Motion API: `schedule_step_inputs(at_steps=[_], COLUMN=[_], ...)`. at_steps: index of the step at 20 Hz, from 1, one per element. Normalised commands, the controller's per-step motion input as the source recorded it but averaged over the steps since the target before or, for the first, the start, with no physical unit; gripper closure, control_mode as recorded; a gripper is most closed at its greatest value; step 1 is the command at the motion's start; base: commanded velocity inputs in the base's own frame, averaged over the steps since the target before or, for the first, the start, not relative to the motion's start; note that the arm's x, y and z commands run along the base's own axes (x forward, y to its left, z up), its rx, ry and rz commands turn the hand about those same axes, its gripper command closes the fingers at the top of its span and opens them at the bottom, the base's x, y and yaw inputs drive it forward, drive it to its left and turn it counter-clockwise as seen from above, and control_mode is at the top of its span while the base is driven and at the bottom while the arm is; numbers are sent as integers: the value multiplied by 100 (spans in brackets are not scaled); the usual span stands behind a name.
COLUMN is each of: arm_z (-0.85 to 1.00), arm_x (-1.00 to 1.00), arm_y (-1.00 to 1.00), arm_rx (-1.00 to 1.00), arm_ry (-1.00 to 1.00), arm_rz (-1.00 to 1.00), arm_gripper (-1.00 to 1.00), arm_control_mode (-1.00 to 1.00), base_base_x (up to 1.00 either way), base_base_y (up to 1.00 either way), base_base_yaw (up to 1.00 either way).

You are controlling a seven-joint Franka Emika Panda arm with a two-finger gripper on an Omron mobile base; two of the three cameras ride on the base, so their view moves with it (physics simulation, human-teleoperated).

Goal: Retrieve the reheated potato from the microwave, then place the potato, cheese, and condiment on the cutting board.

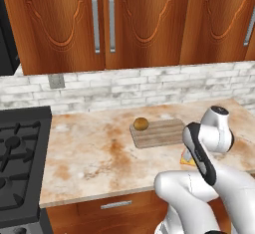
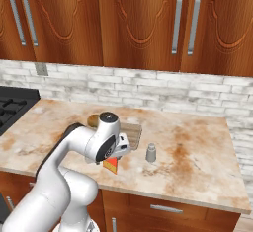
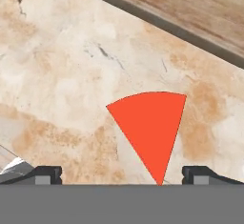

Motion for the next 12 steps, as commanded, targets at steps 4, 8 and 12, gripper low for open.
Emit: schedule_step_inputs(at_steps=[4, 8, 12], arm_z=[-24, -22, -23], arm_x=[24, 19, 25], arm_y=[-4, -7, -5], arm_rx=[0, 0, 0], arm_ry=[3, 6, 7], arm_rz=[0, 0, 0], arm_gripper=[-100, -100, -100], arm_control_mode=[-100, -100, -100], base_base_x=[0, 0, 0], base_base_y=[0, 0, 0], base_base_yaw=[0, 0, 0])
